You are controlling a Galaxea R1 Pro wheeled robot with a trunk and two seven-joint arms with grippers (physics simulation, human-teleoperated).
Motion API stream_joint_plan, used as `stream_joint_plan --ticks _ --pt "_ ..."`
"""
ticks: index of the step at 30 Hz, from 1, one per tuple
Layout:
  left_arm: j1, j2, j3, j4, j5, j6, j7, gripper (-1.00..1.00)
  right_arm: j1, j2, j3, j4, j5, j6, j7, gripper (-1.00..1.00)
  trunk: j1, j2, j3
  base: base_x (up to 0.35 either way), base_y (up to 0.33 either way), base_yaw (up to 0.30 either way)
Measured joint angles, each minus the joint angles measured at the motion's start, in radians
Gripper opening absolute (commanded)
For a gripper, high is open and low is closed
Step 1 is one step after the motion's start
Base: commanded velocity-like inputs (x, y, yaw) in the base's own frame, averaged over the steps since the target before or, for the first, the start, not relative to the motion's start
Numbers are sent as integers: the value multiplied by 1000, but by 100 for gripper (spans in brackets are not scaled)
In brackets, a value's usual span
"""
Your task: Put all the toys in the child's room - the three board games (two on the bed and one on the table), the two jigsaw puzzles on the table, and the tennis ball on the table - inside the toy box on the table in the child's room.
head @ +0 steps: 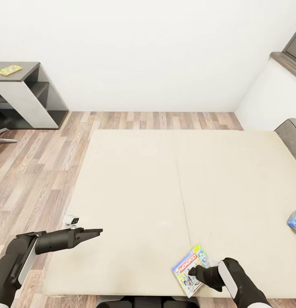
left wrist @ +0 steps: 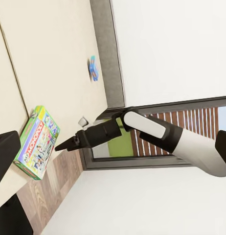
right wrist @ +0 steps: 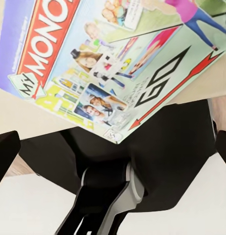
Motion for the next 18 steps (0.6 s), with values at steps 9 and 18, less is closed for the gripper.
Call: stream_joint_plan --ticks 9,18 --pt "0 0 0 0 0 0 0 100 -1 -6 0 0 -3 0 6 100 0 0 0 0 0 0" --pt "0 0 1 0 0 0 0 100 -1 -10 -1 1 -8 0 9 100 0 0 0 0 0 0"
